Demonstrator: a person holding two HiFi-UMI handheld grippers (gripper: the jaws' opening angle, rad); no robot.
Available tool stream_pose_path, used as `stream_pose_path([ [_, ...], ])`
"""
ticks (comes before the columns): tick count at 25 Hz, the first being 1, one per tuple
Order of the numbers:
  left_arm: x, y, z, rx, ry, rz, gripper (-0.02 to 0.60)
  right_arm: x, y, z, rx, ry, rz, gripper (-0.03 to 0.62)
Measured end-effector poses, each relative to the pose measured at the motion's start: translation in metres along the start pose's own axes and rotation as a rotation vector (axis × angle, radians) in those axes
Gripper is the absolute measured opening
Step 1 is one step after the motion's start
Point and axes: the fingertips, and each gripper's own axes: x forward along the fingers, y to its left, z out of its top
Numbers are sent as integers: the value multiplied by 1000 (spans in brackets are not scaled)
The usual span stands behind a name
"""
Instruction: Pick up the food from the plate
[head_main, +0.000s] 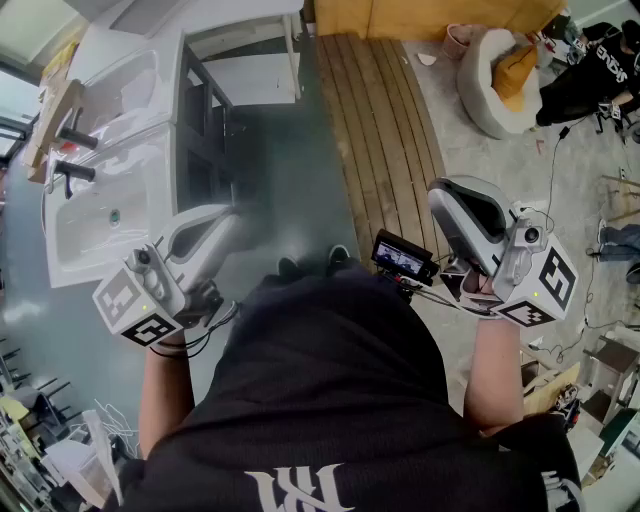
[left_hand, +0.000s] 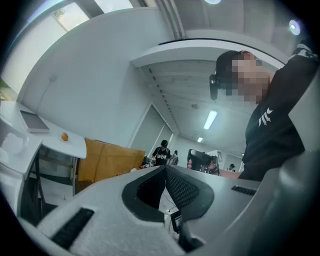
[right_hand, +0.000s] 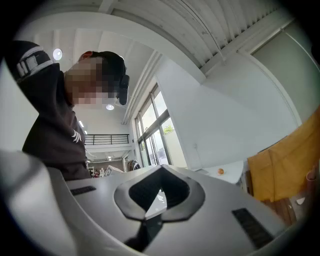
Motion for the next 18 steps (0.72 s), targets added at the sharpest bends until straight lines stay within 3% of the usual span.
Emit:
stream_pose_path([
  [13, 36, -30, 6, 23, -8, 0, 5, -7, -9, 7, 2, 11, 87, 3],
  [18, 51, -33, 11, 77, -4, 23, 5, -6, -21, -6, 23, 49, 92, 3],
])
